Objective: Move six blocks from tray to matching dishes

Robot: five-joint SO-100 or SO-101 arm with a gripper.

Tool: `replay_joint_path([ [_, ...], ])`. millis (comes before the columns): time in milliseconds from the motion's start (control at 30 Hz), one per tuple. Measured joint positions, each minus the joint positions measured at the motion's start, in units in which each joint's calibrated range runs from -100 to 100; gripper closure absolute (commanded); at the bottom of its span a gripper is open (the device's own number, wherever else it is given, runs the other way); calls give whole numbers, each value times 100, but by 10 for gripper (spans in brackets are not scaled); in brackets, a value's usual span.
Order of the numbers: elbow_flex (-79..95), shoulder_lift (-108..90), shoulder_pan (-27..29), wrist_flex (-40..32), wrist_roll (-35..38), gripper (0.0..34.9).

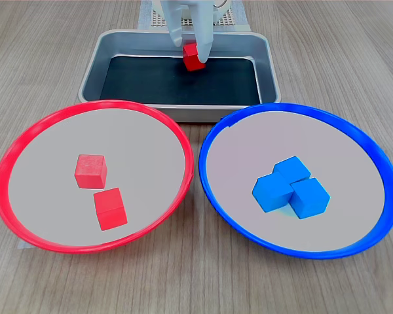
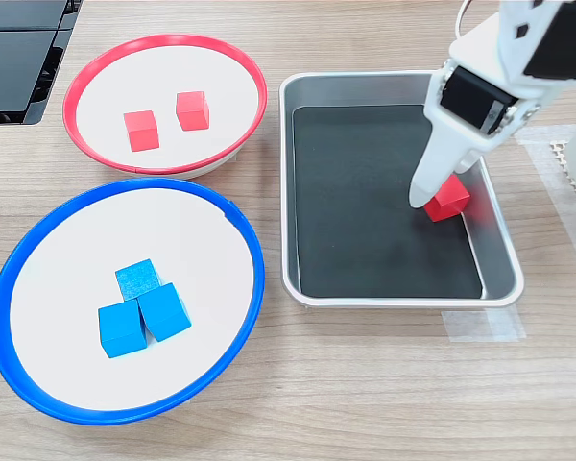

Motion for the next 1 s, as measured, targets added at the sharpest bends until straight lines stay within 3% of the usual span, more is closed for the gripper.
replay_joint_path([
  [67, 36, 179, -124, -196, -63, 207],
  [133, 45, 307, -239, -285, -103, 312],
  [167, 45, 375, -292, -351, -132, 346],
  [233, 45, 503, -398, -489, -200, 347],
  [467, -726, 989, -558, -555, -488, 348],
  [667, -3312, 2199, 71, -563, -1407, 348],
  [700, -4356, 2822, 434, -612, -1661, 347],
  [733, -4701, 3043, 513, -620, -1705, 335],
  [833, -5581, 3819, 602, -971, -1670, 171],
  [867, -5735, 4058, 619, -1011, -1656, 149],
  [1000, -5862, 4433, 681, -1395, -1553, 179],
])
